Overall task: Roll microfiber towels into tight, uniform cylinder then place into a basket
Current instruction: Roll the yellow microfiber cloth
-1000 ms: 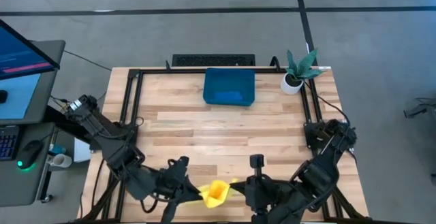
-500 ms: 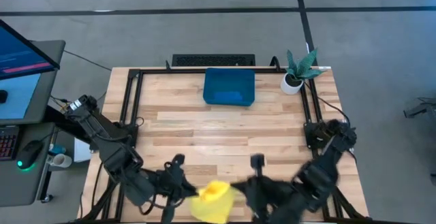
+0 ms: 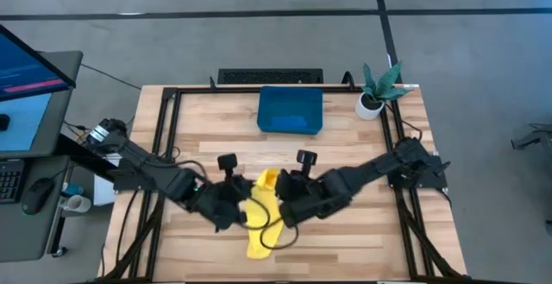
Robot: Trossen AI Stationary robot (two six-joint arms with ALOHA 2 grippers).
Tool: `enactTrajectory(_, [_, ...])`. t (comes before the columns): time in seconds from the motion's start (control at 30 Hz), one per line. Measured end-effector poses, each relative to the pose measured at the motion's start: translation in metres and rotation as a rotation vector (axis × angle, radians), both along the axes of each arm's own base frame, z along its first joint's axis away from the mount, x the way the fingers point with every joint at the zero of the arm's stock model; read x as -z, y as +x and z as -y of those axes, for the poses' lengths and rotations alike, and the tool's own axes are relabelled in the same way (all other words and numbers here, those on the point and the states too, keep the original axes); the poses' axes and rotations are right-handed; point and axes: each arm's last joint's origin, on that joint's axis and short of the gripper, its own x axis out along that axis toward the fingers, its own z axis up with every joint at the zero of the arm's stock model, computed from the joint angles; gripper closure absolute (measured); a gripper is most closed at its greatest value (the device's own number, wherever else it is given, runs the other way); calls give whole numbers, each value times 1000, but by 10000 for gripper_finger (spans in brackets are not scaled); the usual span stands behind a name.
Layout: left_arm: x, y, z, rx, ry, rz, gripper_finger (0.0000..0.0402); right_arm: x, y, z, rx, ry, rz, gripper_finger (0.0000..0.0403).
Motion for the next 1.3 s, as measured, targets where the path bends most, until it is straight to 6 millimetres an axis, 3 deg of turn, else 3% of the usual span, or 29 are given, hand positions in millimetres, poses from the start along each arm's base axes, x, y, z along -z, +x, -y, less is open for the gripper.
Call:
enactTrajectory(0.17, [41, 1, -28, -62, 67, -163, 400, 27, 10, 17, 28, 31, -81, 403])
enactTrajectory(0.33, [66, 2, -45, -88, 113, -228, 400, 51, 16, 30, 27, 44, -141, 403])
enactTrajectory(0.73, [100, 0, -77, -121, 79, -355, 400, 98, 35, 63, -77, 133, -201, 403])
enactTrajectory(0.9, [121, -7, -83, -89, 62, -417, 400, 116, 37, 65, -135, 110, -202, 403])
enactTrajectory(1.3, [148, -24, -97, -162, 338, -462, 400, 143, 53, 98, -147, 84, -47, 403])
